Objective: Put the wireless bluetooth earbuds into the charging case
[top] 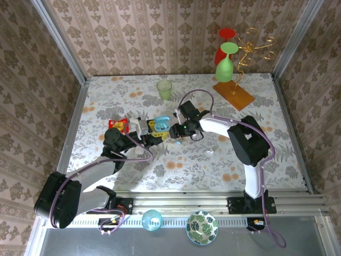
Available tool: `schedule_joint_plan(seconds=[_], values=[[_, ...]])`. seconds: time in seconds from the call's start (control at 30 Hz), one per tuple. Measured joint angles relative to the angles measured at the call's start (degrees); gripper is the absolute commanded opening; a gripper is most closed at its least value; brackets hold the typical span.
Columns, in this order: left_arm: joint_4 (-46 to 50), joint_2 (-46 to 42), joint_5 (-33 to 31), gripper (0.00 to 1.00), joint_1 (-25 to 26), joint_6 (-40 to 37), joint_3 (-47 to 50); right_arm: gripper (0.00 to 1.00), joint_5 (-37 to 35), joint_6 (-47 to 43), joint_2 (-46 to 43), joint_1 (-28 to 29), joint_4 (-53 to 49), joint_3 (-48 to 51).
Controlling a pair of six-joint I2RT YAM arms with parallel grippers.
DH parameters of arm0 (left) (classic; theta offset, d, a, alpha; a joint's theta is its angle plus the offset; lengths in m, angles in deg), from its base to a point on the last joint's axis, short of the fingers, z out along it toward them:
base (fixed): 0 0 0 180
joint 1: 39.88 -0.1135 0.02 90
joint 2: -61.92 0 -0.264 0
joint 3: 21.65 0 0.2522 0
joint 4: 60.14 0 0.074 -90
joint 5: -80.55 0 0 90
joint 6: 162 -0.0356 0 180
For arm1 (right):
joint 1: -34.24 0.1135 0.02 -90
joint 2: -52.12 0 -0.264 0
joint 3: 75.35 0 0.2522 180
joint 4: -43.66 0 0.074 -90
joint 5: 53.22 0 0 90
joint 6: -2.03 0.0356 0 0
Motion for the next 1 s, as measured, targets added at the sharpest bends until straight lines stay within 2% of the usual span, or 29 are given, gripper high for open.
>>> schedule_joint_plan(seconds=[0.3, 0.73, 0.83, 1.0], values=[[0.22, 0.0, -0.22, 0.16, 0.37, -0.44, 0.0, 0.5, 1.33, -0.98, 0.22, 0.24, -0.52, 1.29], [0.22, 0.02, -0.37, 0.16, 0.37, -0.68, 0.0, 0.48, 0.66, -0.98, -5.53, 2.32, -2.58, 6.93], [0.22, 0.02, -0.48, 0.16, 0.37, -0.87, 0.0, 0.51, -1.68, -1.07, -6.62, 2.95, -3.37, 6.86], [0.2, -0.13, -1.31, 0.16, 0.35, -1.31, 0.28, 0.49, -9.22, -1.11, -6.84, 4.98, -7.69, 4.11]])
